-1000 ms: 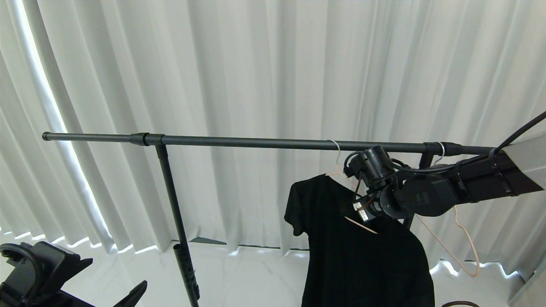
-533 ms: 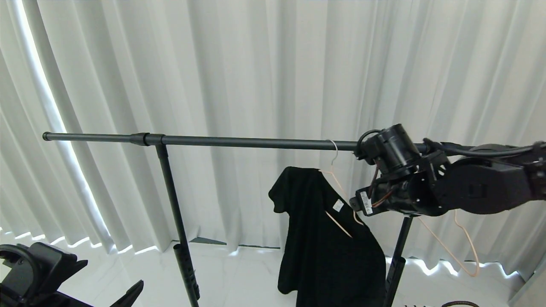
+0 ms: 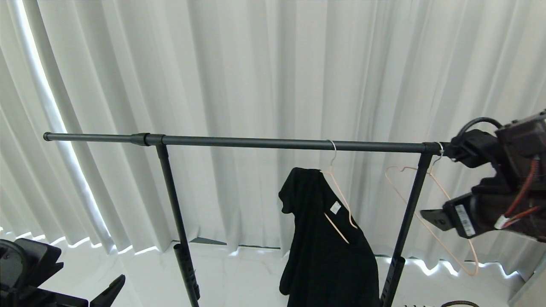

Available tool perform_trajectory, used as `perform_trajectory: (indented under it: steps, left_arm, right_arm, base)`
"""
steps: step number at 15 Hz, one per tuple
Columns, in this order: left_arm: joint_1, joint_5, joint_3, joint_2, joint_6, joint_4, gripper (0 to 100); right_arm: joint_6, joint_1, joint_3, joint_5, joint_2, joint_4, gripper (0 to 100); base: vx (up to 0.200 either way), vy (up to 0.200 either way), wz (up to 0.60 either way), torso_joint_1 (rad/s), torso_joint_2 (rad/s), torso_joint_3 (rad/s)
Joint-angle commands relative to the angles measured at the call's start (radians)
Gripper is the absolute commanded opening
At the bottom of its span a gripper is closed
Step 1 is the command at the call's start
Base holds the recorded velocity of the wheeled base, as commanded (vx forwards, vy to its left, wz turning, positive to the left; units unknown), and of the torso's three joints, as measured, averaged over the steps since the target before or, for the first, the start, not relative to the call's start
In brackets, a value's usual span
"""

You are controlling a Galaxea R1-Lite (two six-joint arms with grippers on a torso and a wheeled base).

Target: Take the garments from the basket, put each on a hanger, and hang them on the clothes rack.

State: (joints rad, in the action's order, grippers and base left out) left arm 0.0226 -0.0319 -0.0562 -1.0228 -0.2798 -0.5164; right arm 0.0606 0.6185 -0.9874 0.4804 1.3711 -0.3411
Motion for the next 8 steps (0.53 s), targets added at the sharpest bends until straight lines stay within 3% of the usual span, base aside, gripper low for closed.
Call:
perform_trajectory:
  steps: [1,5,8]
  left_arm:
    - [0.040,-0.025,-0.014,-0.011,-0.001,-0.001,100]
    - [0.046,-0.045,-0.024,-0.019,0.001,-0.001,100]
    - [0.046,-0.066,-0.033,-0.014,0.001,-0.001,100]
  right_arm:
    - [-0.165,-0.168,0.115,0.001,-0.199,0.001,100]
    - [-0.188,-0.284,0.119,-0.008,-0.237,0.001,100]
    - [-0.189,-0.295,0.119,-0.008,-0.250,0.001,100]
  base:
    - [0.000,0.000,0.00,0.000,0.00,0.000]
    - [0.000,0.000,0.00,0.000,0.00,0.000]
    - [-0.200,0.000,0.00,0.005,0.00,0.001]
